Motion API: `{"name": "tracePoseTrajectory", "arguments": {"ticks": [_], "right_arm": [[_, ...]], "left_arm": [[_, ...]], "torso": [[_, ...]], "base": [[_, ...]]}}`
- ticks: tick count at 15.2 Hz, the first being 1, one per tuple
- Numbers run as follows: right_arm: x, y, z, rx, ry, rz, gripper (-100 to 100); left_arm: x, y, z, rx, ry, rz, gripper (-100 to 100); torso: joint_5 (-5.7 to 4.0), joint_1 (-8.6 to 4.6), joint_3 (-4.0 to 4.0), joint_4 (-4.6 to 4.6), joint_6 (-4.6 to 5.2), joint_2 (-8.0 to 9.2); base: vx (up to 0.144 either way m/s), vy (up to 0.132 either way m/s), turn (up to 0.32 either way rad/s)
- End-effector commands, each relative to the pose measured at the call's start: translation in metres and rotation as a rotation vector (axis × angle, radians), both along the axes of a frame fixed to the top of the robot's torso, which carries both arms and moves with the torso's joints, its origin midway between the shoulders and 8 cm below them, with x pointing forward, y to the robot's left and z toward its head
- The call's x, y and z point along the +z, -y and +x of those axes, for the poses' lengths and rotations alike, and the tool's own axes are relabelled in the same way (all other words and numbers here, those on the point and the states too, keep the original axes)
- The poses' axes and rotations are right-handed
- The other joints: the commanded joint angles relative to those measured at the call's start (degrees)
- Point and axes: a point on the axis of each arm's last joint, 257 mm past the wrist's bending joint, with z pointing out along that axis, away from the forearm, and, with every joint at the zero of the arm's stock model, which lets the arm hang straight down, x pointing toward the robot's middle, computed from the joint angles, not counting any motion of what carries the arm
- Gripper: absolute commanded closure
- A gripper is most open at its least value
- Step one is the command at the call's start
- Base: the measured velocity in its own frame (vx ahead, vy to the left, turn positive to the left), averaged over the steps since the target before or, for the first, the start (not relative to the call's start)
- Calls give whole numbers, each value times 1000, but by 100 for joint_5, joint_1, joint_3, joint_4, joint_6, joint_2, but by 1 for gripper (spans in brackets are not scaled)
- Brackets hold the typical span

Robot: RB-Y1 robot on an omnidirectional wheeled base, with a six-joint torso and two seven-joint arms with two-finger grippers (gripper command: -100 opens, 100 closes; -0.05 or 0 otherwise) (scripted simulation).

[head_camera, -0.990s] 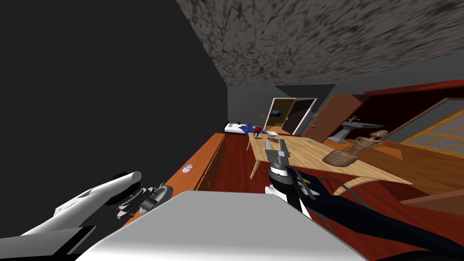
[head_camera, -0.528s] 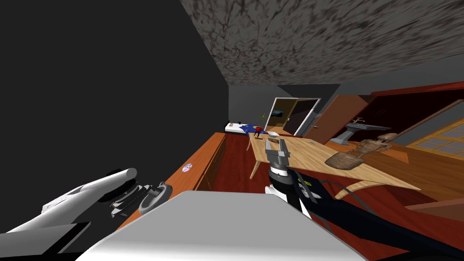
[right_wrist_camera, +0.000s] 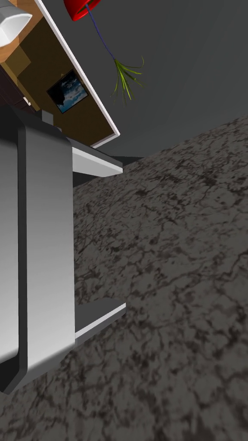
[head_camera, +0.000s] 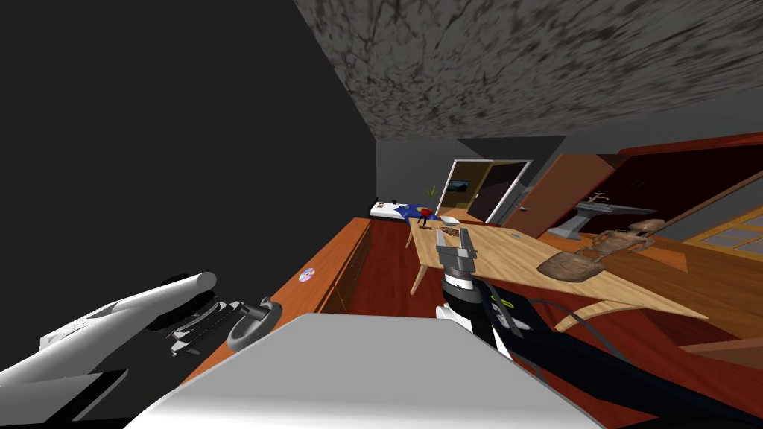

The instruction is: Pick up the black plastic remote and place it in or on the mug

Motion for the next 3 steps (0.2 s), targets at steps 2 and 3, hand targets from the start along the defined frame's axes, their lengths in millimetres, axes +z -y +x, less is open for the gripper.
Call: {"name": "tracePoseTrajectory", "arguments": {"ticks": [2,3], "right_arm": [[0,0,0,0,0,0,0],[0,0,0,0,0,0,0]], "left_arm": [[0,0,0,0,0,0,-100],[0,0,0,0,0,0,-100]], "torso": [[1,3,0,0,0,0],[1,5,0,0,0,0]], "base": [[0,0,0],[0,0,0]]}}
